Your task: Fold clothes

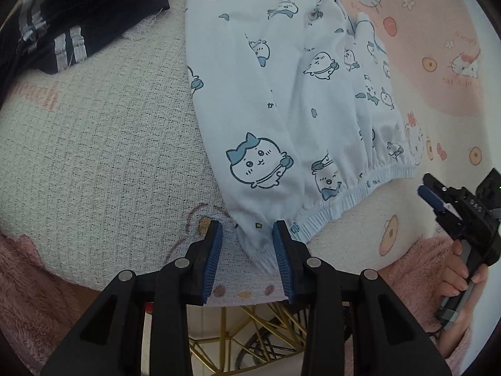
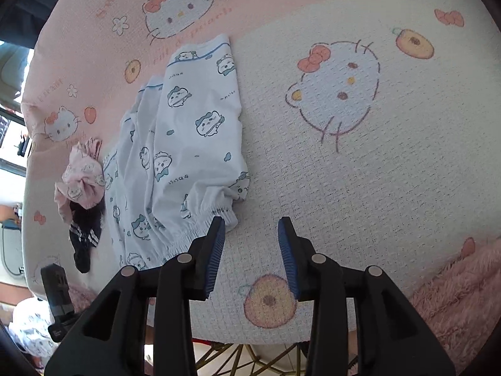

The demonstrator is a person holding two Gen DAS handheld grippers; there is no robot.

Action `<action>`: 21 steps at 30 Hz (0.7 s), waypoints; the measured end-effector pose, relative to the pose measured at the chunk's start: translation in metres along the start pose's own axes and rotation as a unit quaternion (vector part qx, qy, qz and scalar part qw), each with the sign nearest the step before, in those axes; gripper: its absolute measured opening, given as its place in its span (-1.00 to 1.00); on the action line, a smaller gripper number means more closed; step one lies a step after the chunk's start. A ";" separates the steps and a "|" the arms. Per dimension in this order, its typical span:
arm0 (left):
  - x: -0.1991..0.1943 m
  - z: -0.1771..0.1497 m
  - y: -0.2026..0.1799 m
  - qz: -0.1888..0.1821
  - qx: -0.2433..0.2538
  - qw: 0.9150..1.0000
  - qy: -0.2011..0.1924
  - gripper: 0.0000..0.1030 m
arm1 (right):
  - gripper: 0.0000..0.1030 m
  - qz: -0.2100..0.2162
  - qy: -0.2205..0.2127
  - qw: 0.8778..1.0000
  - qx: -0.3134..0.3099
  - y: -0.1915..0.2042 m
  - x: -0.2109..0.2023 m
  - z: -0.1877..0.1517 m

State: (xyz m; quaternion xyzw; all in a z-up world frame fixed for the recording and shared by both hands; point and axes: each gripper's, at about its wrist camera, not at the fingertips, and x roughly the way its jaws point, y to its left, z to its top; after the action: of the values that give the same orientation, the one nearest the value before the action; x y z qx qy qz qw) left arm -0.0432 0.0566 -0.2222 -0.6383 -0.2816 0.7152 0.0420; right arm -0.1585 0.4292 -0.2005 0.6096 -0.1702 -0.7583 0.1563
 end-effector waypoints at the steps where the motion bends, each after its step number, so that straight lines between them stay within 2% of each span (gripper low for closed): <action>1: 0.000 -0.002 0.003 -0.021 -0.012 1.000 0.003 -0.32 | -0.30 0.004 0.007 1.000 0.006 0.001 0.011 0.005; 3: 0.002 -0.004 0.003 -0.036 -0.021 0.999 0.006 -0.32 | -0.30 0.001 0.017 1.000 0.002 0.006 0.026 0.006; 6: 0.005 -0.009 -0.005 -0.013 0.004 1.000 0.003 -0.33 | -0.30 -0.009 0.030 0.999 -0.013 0.016 0.043 0.005; 7: 0.006 -0.009 -0.009 -0.001 0.015 1.000 0.000 -0.44 | -0.33 -0.013 0.034 0.999 -0.018 0.019 0.049 0.004; 8: 0.006 -0.007 -0.013 0.018 0.029 0.999 -0.004 -0.70 | -0.36 -0.016 0.039 0.999 -0.023 0.022 0.055 0.004; 10: 0.003 -0.007 -0.017 0.038 0.042 0.998 -0.017 -0.75 | -0.65 -0.052 0.037 0.997 -0.042 0.028 0.056 0.001; 11: 0.001 -0.008 -0.019 0.043 0.045 0.998 -0.024 -0.77 | -0.68 -0.069 0.035 0.996 -0.047 0.029 0.055 -0.002; 13: -0.006 -0.007 -0.022 0.056 0.051 0.996 -0.041 -0.77 | -0.90 -0.096 0.034 0.993 -0.054 0.029 0.052 -0.008; 14: -0.008 -0.007 -0.022 0.057 0.050 0.996 -0.045 -0.77 | -0.90 -0.099 0.037 0.993 -0.052 0.026 0.050 -0.011; 16: -0.010 -0.008 -0.014 0.040 0.038 0.998 -0.037 -0.76 | -0.91 -0.077 0.042 0.995 -0.037 0.019 0.043 -0.016; 19: -0.013 -0.011 -0.003 0.015 0.020 0.999 -0.026 -0.75 | -0.85 -0.005 0.022 1.000 -0.001 0.009 0.027 -0.019; 20: -0.014 -0.012 0.001 0.007 0.014 1.000 -0.022 -0.72 | -0.79 0.007 0.011 1.000 0.003 0.008 0.023 -0.016; 21: -0.015 -0.013 0.004 -0.002 0.008 1.000 -0.018 -0.71 | -0.63 0.013 0.002 1.000 0.004 0.008 0.022 -0.012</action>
State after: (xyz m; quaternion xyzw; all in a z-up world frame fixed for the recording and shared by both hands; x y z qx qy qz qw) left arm -0.0270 0.0510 -0.2108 -0.6245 -0.2780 0.7286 0.0431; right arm -0.1513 0.4117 -0.2190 0.6098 -0.1807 -0.7540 0.1645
